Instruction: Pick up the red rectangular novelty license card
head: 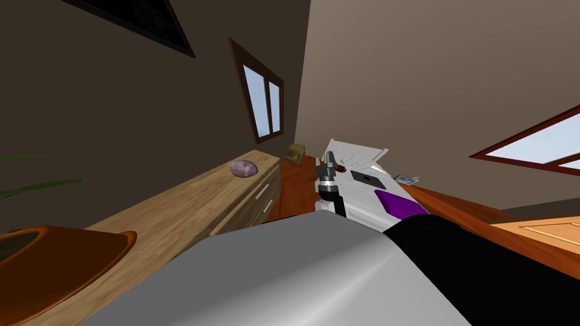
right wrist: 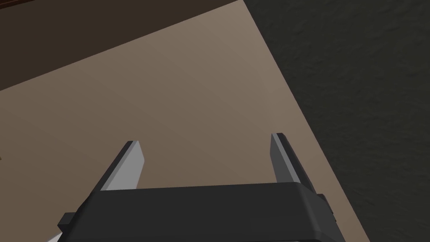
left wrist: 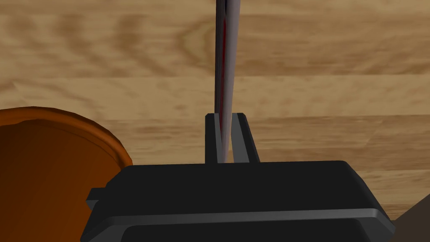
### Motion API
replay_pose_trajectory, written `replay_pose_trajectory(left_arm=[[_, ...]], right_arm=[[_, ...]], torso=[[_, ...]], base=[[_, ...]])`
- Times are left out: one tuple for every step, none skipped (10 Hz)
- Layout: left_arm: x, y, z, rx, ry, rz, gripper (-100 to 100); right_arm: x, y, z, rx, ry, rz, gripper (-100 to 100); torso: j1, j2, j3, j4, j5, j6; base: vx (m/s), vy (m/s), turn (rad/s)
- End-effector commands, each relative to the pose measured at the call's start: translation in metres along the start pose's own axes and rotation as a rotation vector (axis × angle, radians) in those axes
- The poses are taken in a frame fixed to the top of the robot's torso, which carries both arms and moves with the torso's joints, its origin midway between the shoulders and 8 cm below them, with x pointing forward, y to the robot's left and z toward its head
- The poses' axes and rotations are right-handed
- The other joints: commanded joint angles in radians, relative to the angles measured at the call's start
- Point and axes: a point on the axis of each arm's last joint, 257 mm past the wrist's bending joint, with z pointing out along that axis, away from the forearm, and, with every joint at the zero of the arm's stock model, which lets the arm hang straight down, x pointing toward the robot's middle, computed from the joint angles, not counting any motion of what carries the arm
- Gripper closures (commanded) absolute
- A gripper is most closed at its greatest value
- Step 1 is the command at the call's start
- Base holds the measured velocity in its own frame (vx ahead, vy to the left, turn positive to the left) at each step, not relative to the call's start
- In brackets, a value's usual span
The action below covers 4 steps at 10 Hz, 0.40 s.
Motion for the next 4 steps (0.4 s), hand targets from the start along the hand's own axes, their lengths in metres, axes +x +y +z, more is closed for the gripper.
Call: replay_pose_trajectory(left_arm=[[-0.0130, -0.0105, -0.0100, 0.003, -0.002, 0.010, 100], [-0.0181, -0.0151, -0.0144, 0.004, -0.002, 0.014, 100], [-0.0134, -0.0108, -0.0112, 0.003, -0.003, 0.012, 100], [-0.0138, -0.0116, -0.0117, 0.004, -0.002, 0.012, 0]], right_arm=[[0.0000, 0.0000, 0.0000, 0.000, 0.000, 0.000, 0], [0.0000, 0.0000, 0.0000, 0.000, 0.000, 0.000, 0], [0.0000, 0.0000, 0.0000, 0.000, 0.000, 0.000, 0], [0.0000, 0.0000, 0.0000, 0.000, 0.000, 0.000, 0]], torso=[[0.000, 0.000, 0.000, 0.000, 0.000, 0.000], [-0.001, 0.001, 0.001, 0.000, -0.001, 0.000], [-0.002, 0.003, 0.002, 0.000, -0.001, -0.001], [-0.002, 0.002, 0.001, 0.000, -0.001, -0.001]], base=[[-0.035, -0.014, 0.085], [-0.061, -0.018, 0.065], [-0.027, -0.007, 0.005], [0.000, 0.000, 0.000]])
